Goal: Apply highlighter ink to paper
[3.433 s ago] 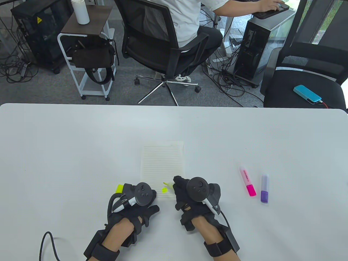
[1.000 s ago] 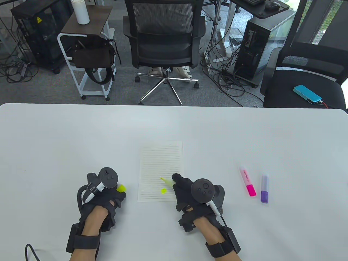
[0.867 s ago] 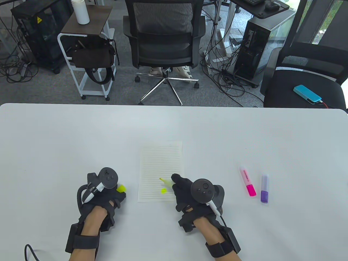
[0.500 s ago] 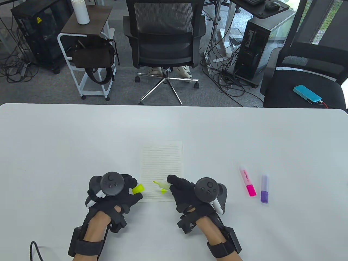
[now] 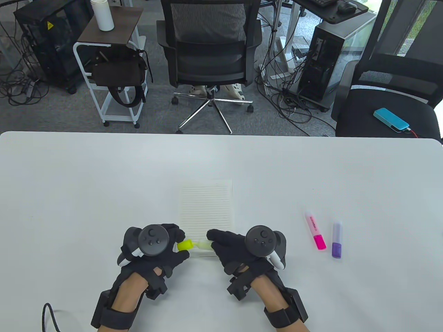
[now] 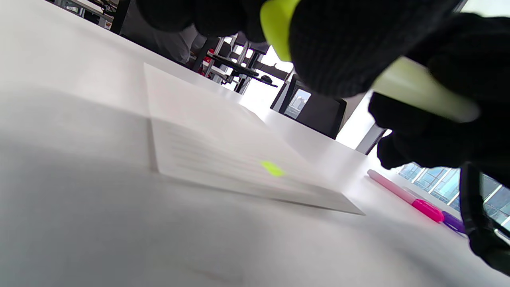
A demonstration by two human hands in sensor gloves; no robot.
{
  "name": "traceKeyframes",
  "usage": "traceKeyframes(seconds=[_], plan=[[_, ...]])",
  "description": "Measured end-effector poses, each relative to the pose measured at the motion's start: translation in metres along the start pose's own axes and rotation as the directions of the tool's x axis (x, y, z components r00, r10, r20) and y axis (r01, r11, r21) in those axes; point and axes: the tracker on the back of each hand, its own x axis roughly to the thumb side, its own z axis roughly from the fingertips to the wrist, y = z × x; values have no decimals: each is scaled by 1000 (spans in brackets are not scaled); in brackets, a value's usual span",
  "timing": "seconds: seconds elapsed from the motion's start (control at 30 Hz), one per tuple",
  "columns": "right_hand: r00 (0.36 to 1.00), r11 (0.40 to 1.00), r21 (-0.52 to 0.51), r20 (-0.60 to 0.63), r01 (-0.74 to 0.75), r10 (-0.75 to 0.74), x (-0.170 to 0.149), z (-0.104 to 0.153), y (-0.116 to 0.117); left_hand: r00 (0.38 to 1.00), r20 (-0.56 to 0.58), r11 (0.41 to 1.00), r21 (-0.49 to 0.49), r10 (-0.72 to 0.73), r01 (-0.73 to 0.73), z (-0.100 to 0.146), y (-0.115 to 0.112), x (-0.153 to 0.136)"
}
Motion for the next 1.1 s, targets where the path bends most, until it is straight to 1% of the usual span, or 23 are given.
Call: traceKeyframes(seconds=[0.17,0.27,0.33,0.37,0.4,0.43,0.5,0.53,0.63,0.7,0.77,0.9,1.03,1.1], plan=[[999,1000,17,38,14,-15,1,0,2,999,42,1000,12,-7,7,0,-2,10],[997,999,13,67,34,-35,2,0,0,975,62,977,17,213,-214,0,-1,5],[993,997,37,93,74,-77,3,-1,1,916,83,920,-29,392,-391,-2,-4,0],[991,996,53,101,79,-84,4,-1,3,893,79,896,-52,443,-440,-3,-6,0],[990,994,83,117,71,-81,7,-1,6,882,87,886,-80,462,-456,-5,-9,1],[988,993,96,134,65,-78,9,-1,9,886,84,888,-98,457,-449,-5,-11,1],[989,996,91,145,12,-25,11,0,12,915,68,917,-58,397,-394,-5,-13,0],[988,996,94,154,1,-16,11,0,14,918,57,920,-39,392,-390,-6,-14,-2],[987,995,98,157,3,-18,13,1,19,928,18,928,-31,372,-372,-6,-15,-2],[987,995,97,160,-9,-7,15,1,20,945,10,945,-31,327,-327,-6,-16,0],[988,995,99,157,-20,5,15,1,20,949,9,949,-25,315,-314,-6,-17,2],[988,995,104,153,7,-23,14,1,19,938,56,939,16,341,-342,-6,-16,6],[984,997,78,176,-18,4,20,3,19,919,101,916,98,380,-389,-4,-15,10],[983,996,87,183,-14,-2,22,3,18,912,109,907,106,397,-407,-3,-14,13]])
